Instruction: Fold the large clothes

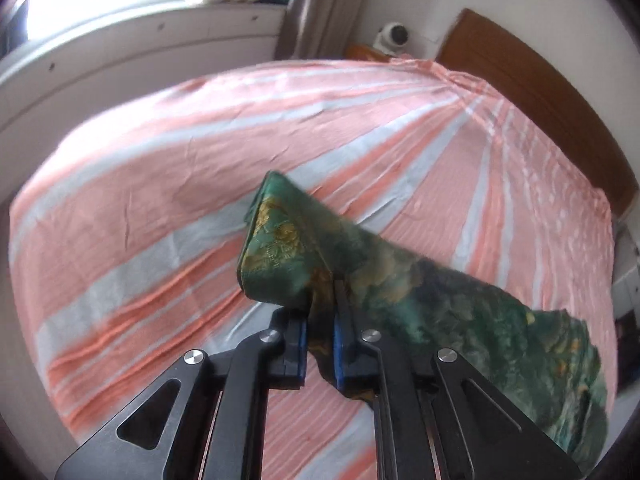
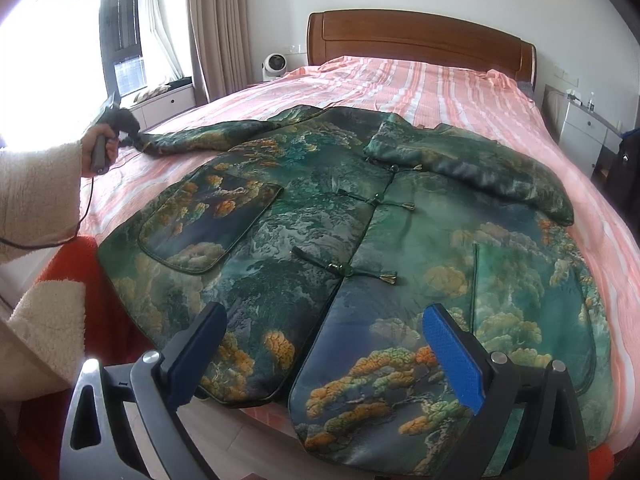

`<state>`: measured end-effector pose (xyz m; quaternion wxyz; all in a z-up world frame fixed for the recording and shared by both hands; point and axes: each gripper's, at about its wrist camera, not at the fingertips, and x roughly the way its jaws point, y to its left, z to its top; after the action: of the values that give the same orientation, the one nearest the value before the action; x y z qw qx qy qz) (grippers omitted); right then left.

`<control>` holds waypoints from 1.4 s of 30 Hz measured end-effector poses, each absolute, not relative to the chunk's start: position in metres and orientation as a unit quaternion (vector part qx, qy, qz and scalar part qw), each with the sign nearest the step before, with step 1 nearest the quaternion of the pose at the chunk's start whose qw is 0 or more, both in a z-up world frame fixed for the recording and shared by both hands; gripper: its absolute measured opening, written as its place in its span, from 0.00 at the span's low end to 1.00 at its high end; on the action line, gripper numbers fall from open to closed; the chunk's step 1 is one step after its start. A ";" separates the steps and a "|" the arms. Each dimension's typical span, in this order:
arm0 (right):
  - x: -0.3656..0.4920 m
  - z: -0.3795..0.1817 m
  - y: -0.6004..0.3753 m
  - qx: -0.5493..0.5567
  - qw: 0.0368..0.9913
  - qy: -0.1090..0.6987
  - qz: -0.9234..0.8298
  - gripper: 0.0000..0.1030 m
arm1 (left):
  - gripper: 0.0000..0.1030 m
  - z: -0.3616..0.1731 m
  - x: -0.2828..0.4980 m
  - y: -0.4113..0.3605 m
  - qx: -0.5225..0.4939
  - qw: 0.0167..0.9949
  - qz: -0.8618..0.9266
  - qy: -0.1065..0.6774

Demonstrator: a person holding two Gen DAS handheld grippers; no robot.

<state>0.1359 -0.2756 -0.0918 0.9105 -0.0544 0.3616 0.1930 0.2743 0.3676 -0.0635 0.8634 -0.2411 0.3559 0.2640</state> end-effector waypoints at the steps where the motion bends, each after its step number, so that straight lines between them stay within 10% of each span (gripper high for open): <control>1: 0.136 -0.093 -0.276 -0.051 0.911 0.360 0.194 0.95 | 0.08 -0.039 0.281 0.349 -0.207 0.880 0.251 0.346; 9: 0.136 -0.099 -0.294 -0.007 0.915 0.354 0.193 0.95 | 0.08 0.133 0.336 0.104 0.012 0.969 0.033 0.245; 15: 0.127 -0.091 -0.314 0.008 0.927 0.332 0.175 0.95 | 0.08 0.116 0.370 -0.086 0.098 0.957 -0.105 0.252; 17: 0.125 -0.091 -0.323 0.014 0.930 0.328 0.167 0.95 | 0.14 0.084 0.382 -0.127 0.117 0.944 -0.124 0.282; 20: 0.123 -0.091 -0.335 0.022 0.933 0.325 0.154 0.95 | 0.52 0.020 0.403 -0.169 0.136 0.909 -0.141 0.367; 30: 0.133 -0.100 -0.376 0.083 0.932 0.336 0.112 0.95 | 0.88 -0.023 0.384 -0.066 0.076 0.900 -0.070 0.423; 42: 0.227 -0.064 -0.384 0.113 0.900 0.383 0.173 0.95 | 0.90 -0.116 0.376 0.020 0.049 0.876 0.015 0.480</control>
<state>0.2269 -0.3838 -0.0642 0.9004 0.1129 0.3827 0.1733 0.3765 0.0204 -0.1164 0.8756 0.0494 0.4803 0.0146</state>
